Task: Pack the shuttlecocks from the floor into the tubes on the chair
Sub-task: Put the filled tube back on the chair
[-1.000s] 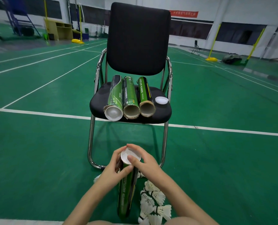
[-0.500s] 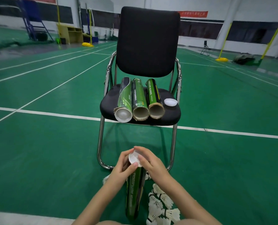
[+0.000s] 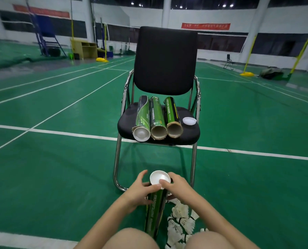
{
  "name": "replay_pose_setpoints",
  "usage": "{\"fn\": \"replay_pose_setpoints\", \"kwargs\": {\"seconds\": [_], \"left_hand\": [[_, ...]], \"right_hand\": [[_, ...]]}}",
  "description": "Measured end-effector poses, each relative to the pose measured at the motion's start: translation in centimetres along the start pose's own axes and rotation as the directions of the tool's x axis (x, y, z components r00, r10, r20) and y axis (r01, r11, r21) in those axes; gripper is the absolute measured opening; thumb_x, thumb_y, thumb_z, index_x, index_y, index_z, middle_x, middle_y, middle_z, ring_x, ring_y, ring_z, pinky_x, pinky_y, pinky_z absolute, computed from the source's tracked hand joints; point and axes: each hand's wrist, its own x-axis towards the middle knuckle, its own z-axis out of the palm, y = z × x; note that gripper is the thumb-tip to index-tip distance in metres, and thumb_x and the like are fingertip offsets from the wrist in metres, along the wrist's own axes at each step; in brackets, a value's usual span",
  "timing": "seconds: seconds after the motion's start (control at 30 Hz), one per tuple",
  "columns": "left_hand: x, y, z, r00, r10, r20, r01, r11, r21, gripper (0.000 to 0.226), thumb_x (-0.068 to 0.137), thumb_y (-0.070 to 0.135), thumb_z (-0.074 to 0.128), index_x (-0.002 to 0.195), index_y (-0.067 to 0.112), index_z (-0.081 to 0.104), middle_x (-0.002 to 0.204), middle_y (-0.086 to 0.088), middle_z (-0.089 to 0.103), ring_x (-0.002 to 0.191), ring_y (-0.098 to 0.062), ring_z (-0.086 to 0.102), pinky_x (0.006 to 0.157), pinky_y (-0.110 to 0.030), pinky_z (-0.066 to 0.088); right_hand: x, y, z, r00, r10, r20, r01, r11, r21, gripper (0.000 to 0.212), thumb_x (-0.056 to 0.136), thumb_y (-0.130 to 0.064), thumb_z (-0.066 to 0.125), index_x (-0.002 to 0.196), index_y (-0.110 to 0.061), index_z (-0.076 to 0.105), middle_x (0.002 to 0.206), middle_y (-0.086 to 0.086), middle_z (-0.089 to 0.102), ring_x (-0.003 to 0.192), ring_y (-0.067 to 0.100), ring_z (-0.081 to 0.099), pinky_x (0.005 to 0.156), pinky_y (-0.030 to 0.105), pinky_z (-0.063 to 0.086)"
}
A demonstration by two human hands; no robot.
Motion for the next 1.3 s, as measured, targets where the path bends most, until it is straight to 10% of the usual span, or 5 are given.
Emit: {"fn": "replay_pose_setpoints", "kwargs": {"seconds": [0.3,0.83,1.3], "left_hand": [[-5.6,3.8,0.0,0.971,0.197,-0.133,-0.212,0.972,-0.105,0.045,0.075,0.009,0.074,0.114,0.018,0.055,0.107,-0.008,0.068,0.091,-0.025,0.069,0.079,-0.042,0.057],[-13.3,13.2,-2.5,0.616,0.733,-0.289,-0.707,0.676,0.208,0.055,0.076,-0.008,0.068,0.12,0.022,0.054,0.114,0.01,0.063,0.103,0.004,0.058,0.085,-0.012,0.045],[-2.6,8.9,-8.9,0.755,0.595,-0.275,-0.559,0.804,0.205,0.051,0.076,-0.02,0.057,0.108,0.02,0.061,0.142,-0.003,0.045,0.122,-0.011,0.05,0.094,-0.024,0.048]], "right_hand": [[-3.7,-5.6,-2.3,0.985,-0.173,-0.029,0.175,0.98,0.1,0.035,0.085,-0.026,0.061,0.117,-0.013,0.056,0.109,0.003,0.06,0.089,0.015,0.061,0.058,0.02,0.054],[-7.9,-18.0,-5.8,0.799,-0.535,-0.274,0.597,0.762,0.253,0.032,0.078,-0.013,0.071,0.106,-0.02,0.059,0.103,-0.003,0.065,0.097,0.011,0.06,0.075,0.025,0.053],[2.9,-12.8,0.6,0.851,-0.468,-0.24,0.492,0.869,0.051,0.036,0.078,0.002,0.062,0.11,-0.013,0.052,0.113,0.002,0.051,0.112,0.014,0.051,0.099,0.023,0.039]]}}
